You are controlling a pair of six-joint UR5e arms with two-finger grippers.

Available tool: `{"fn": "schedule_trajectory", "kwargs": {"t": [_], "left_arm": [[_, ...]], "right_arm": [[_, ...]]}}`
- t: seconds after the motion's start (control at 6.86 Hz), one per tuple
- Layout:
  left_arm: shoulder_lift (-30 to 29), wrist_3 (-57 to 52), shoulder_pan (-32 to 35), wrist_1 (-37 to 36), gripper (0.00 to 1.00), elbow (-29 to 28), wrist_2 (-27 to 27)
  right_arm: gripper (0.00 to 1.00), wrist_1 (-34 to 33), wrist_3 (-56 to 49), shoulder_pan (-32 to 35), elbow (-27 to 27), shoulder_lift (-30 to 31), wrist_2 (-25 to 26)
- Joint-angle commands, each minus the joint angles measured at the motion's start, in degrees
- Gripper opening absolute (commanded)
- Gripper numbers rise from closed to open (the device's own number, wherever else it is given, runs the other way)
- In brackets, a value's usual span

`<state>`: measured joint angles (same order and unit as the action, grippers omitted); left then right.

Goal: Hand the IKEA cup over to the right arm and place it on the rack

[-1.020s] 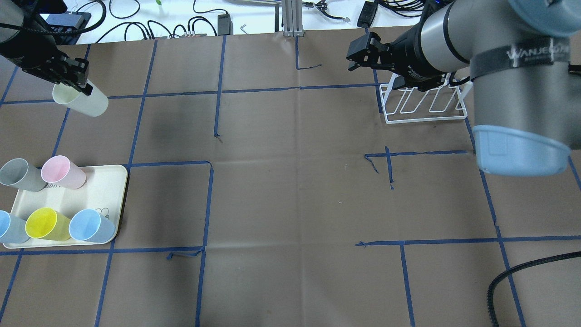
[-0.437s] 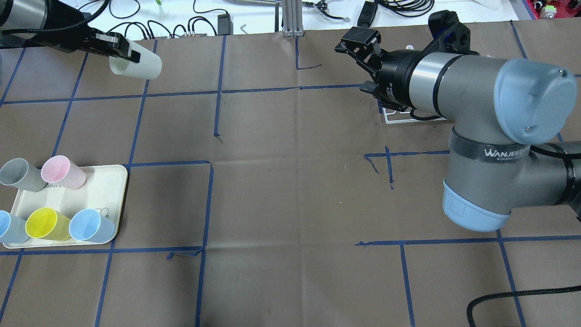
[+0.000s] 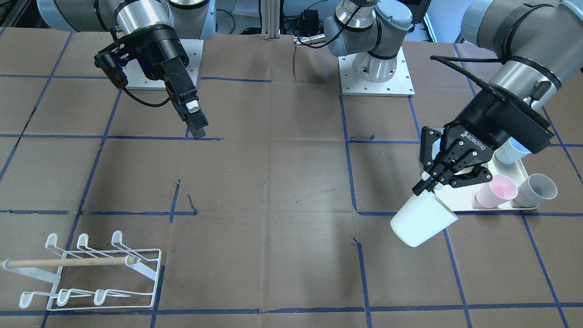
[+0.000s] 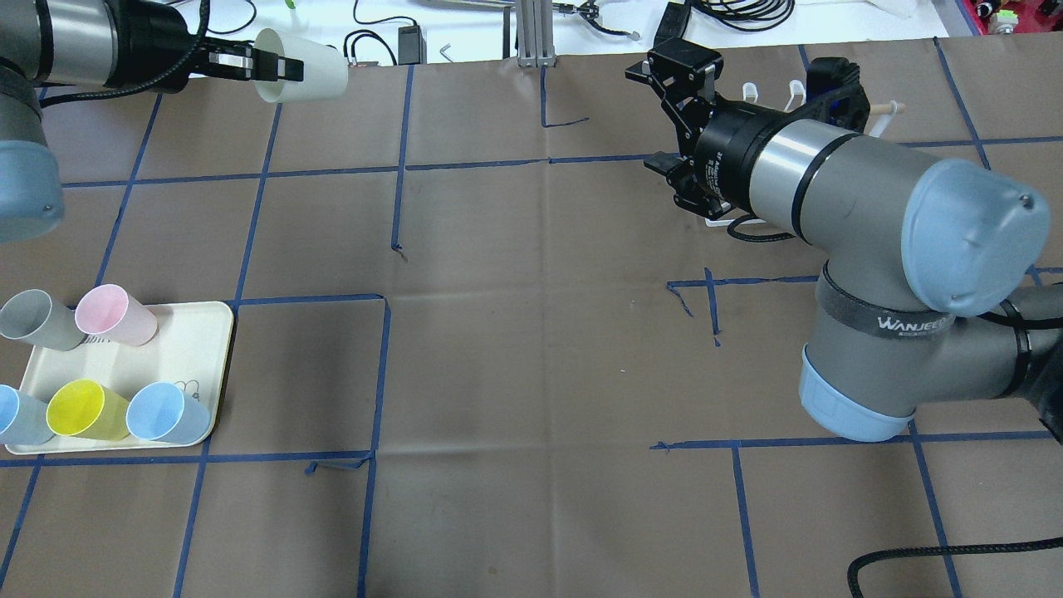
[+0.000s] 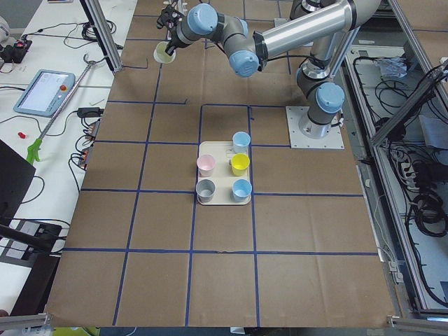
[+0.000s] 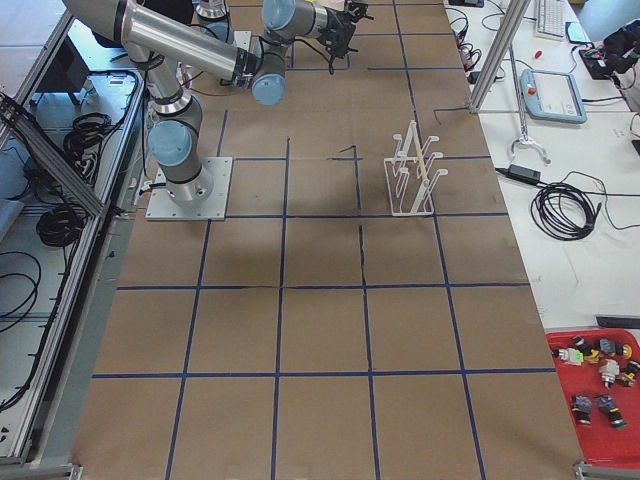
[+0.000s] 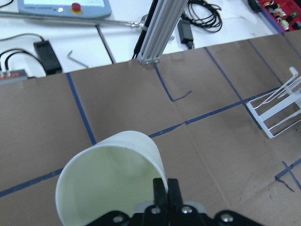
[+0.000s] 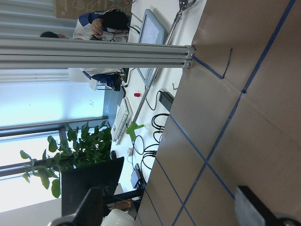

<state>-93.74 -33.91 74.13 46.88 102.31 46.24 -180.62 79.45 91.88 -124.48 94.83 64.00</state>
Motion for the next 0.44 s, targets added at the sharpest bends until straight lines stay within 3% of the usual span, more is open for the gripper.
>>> {"fn": "schedule_trajectory", "kwargs": {"t": [0.0, 0.15, 0.29], "left_arm": [[-0.3, 0.6, 5.4, -21.0, 0.0, 8.5, -2.1], [-0.2, 0.6, 6.9, -27.6, 0.0, 12.3, -2.6], [-0.8, 0.7, 7.1, -34.3, 0.0, 15.9, -9.1]], "right_arm": [[1.0, -7.8, 4.4, 0.1, -1.7, -2.9, 0.5], [1.0, -7.9, 4.3, 0.1, -1.4, -4.5, 0.3], [1.0, -9.0, 4.3, 0.2, -1.5, -5.5, 0.0]]}}
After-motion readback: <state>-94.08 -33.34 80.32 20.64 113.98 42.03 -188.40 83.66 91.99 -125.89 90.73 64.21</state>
